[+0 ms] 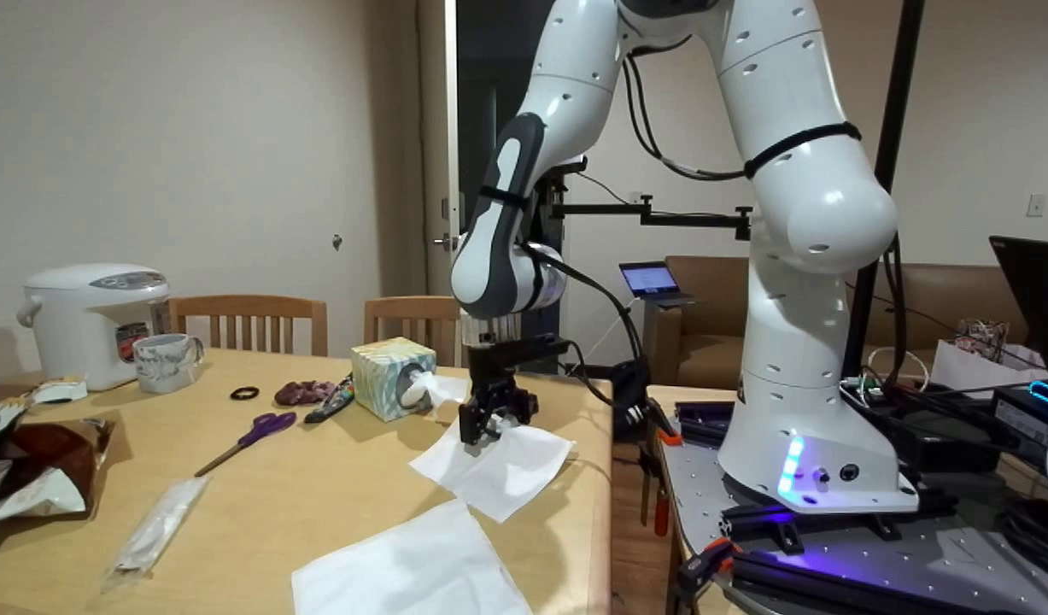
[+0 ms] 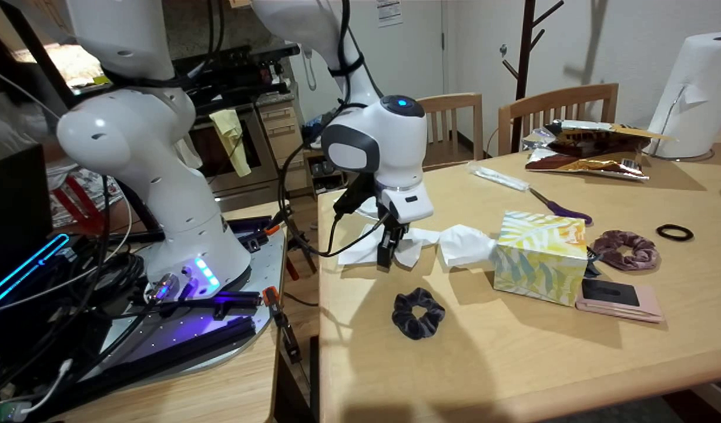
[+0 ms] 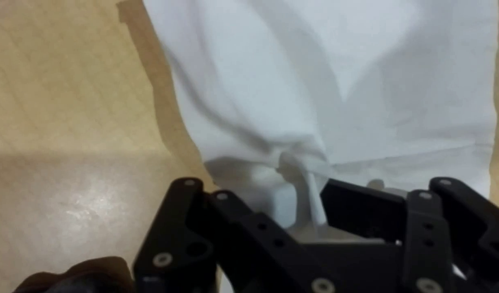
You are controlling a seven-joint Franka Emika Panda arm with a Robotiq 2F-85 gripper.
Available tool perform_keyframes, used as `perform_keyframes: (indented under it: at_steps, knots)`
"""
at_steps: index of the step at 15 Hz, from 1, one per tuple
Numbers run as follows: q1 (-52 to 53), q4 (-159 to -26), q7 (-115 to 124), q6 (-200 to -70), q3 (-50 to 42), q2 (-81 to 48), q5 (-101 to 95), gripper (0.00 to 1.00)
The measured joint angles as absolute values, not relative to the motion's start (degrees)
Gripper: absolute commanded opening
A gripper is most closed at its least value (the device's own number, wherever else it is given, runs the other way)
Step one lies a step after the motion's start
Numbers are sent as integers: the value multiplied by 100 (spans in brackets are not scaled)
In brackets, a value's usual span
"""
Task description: Use a paper towel to wipe the table
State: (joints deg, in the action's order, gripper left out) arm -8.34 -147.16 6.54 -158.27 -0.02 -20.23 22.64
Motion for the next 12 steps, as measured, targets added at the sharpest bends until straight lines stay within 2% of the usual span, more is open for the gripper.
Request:
perform_keyframes:
  at_steps: [12]
  knots:
    - [-1628,-15088,-126,-15826,816,-2245,3796,0]
